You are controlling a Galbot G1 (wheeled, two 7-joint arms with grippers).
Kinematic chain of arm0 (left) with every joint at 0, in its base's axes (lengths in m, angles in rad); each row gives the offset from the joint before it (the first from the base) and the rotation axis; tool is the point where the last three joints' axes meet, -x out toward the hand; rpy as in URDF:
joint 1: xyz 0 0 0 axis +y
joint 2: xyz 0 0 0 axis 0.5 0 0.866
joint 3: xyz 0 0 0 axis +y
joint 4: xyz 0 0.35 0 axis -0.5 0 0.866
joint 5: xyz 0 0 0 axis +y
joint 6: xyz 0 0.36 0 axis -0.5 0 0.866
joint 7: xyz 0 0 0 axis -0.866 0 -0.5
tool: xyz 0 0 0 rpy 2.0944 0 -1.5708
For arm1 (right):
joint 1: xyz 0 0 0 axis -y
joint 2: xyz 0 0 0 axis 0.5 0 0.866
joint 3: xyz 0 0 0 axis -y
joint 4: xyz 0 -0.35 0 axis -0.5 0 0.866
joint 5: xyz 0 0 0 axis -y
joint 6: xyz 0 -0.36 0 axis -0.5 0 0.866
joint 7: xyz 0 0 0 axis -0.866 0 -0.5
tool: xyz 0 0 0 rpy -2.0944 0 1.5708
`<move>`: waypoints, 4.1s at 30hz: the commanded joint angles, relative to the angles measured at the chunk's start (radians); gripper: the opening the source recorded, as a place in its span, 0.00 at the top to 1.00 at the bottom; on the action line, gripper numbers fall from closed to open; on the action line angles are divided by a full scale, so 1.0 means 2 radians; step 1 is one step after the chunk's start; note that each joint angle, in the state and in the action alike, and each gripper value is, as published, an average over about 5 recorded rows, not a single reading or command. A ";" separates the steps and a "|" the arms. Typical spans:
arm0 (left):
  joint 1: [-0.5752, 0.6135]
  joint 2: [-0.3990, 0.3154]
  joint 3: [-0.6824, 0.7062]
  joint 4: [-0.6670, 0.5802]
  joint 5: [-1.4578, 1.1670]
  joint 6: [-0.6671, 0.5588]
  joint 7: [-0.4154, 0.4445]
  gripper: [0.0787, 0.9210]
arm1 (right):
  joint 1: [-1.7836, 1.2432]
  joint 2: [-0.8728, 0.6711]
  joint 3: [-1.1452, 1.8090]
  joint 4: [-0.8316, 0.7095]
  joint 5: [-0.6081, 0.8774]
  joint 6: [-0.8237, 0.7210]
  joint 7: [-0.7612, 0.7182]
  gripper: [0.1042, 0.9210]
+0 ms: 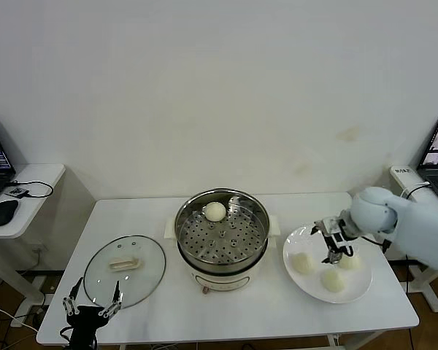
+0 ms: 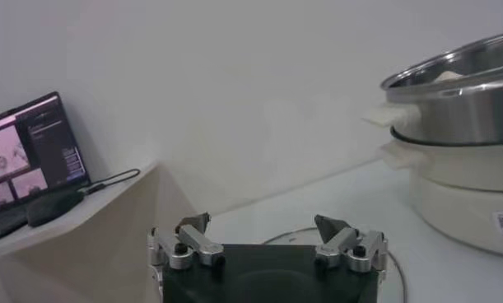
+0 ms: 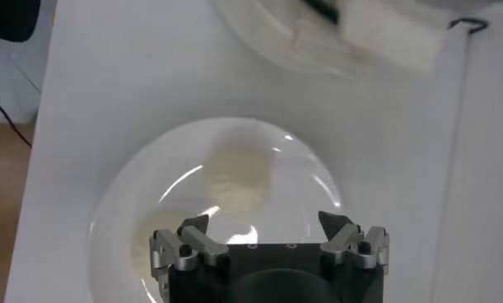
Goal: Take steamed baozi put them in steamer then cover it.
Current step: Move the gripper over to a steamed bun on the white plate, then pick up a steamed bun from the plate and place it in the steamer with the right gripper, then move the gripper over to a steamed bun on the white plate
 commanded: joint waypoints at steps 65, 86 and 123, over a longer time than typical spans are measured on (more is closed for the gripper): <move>-0.008 -0.001 0.004 -0.010 0.001 -0.002 -0.003 0.12 | 0.259 0.215 -0.094 0.010 0.281 -0.129 0.034 0.36; -0.009 -0.008 -0.008 -0.002 0.001 -0.008 -0.007 0.12 | 0.123 0.394 -0.084 -0.123 0.277 -0.188 0.079 0.36; -0.023 0.003 -0.005 0.006 0.000 -0.008 -0.004 0.12 | 0.300 0.153 -0.130 0.044 0.192 -0.092 -0.086 0.12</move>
